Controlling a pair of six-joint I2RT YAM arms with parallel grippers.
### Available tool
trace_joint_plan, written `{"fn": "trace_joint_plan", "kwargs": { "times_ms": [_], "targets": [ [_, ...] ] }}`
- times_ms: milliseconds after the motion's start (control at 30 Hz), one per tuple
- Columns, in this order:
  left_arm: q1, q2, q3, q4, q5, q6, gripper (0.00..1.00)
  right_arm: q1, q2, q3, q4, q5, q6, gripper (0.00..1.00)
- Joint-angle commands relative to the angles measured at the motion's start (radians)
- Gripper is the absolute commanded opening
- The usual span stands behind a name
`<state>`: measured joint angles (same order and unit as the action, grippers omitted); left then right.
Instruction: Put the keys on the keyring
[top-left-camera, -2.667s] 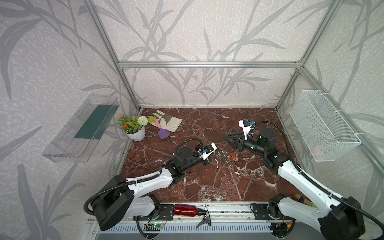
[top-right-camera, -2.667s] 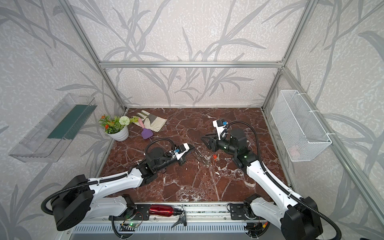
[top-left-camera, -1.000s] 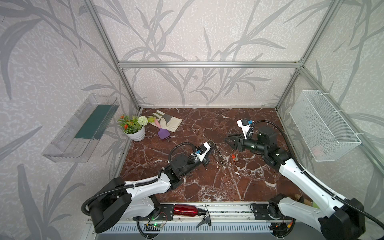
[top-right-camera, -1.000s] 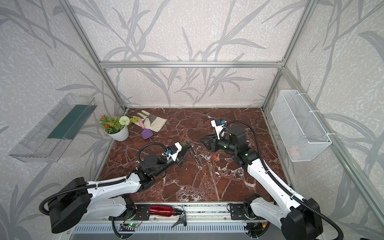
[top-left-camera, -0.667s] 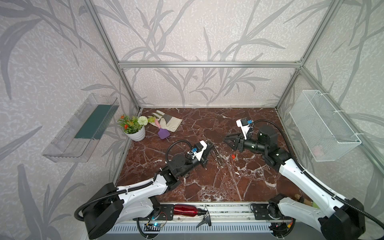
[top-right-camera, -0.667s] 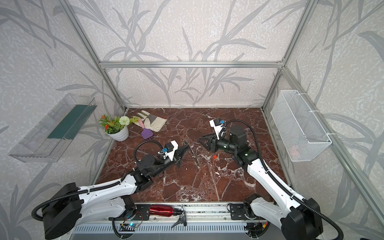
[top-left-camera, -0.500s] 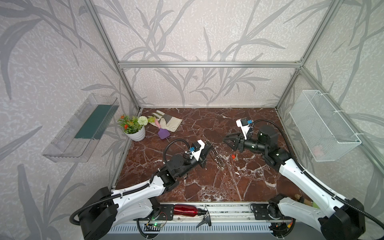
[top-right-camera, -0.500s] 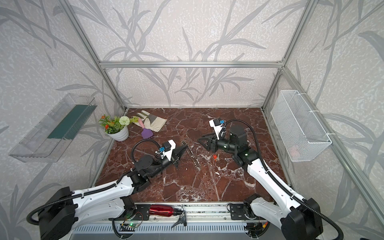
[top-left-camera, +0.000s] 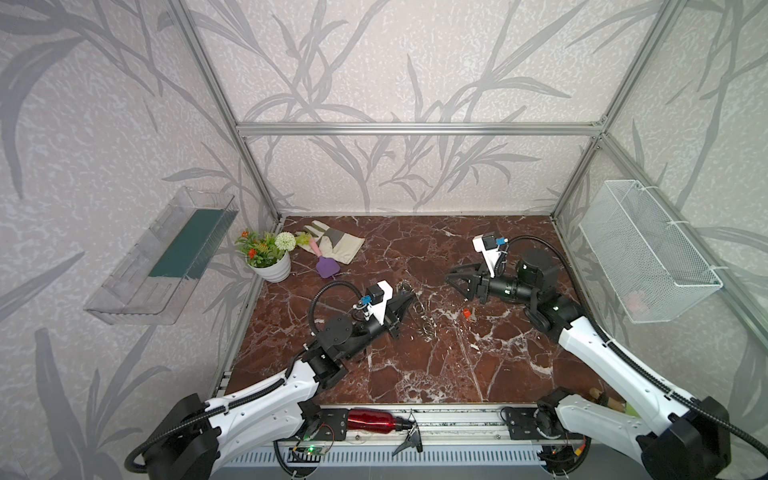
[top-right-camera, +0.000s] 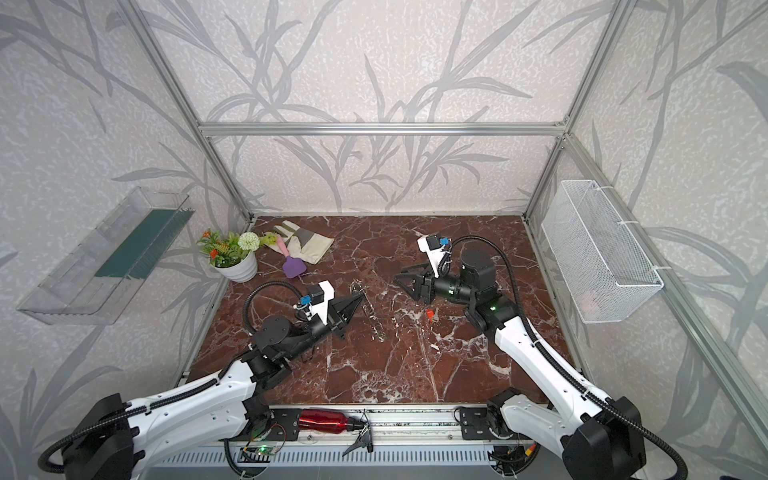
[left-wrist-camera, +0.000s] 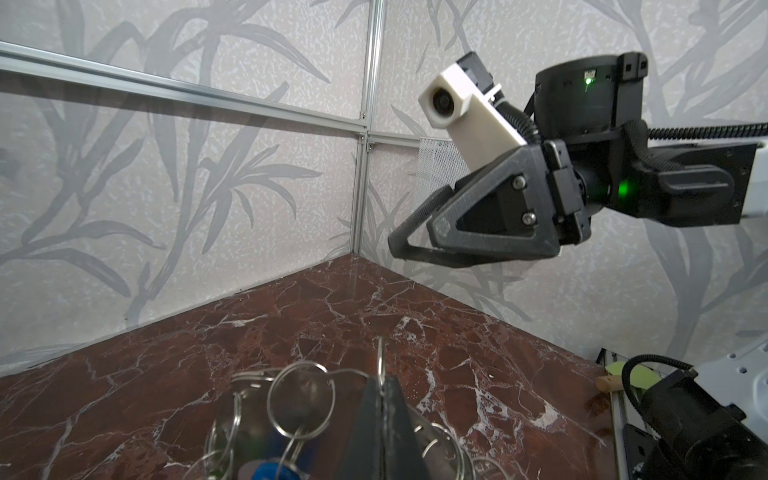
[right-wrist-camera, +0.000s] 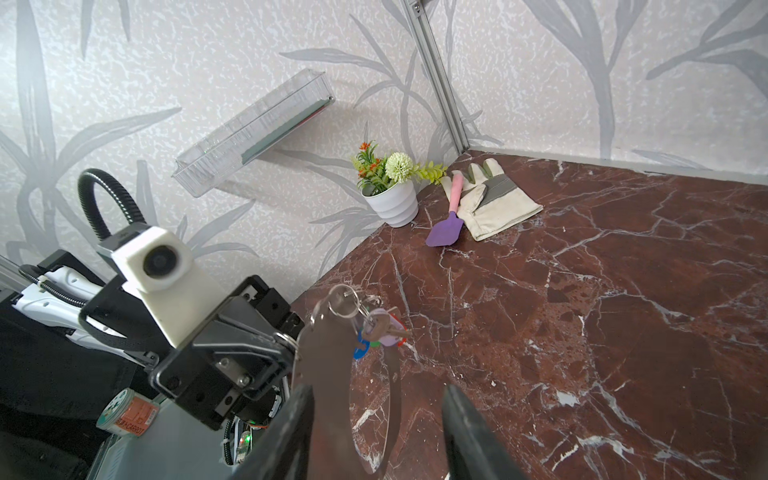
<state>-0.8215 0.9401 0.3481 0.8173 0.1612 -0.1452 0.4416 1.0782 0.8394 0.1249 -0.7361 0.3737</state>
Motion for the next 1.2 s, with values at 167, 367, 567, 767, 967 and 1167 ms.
{"fn": "trace_joint_plan", "kwargs": {
  "times_ms": [167,367,567,767,967,1167],
  "targets": [
    [0.005,0.113,0.008,0.148,0.125,0.184,0.0,0.006,-0.011,0.033,-0.011,0.001,0.026,0.51],
    [0.003,0.282,0.008,0.29,0.202,0.384,0.0,0.02,0.006,0.075,-0.116,0.064,0.033,0.5],
    [0.002,0.337,0.016,0.322,0.178,0.513,0.0,0.029,-0.013,0.08,-0.221,0.124,0.018,0.5],
    [-0.001,0.283,0.036,0.15,0.141,0.662,0.0,0.031,0.008,0.042,-0.199,0.125,0.039,0.5],
    [-0.015,0.22,0.041,0.017,0.079,0.78,0.0,0.04,0.051,0.039,-0.169,0.12,0.052,0.5],
    [-0.042,0.201,0.049,-0.056,0.034,0.849,0.0,0.046,0.069,0.033,-0.166,0.122,0.051,0.5]
  ]
}}
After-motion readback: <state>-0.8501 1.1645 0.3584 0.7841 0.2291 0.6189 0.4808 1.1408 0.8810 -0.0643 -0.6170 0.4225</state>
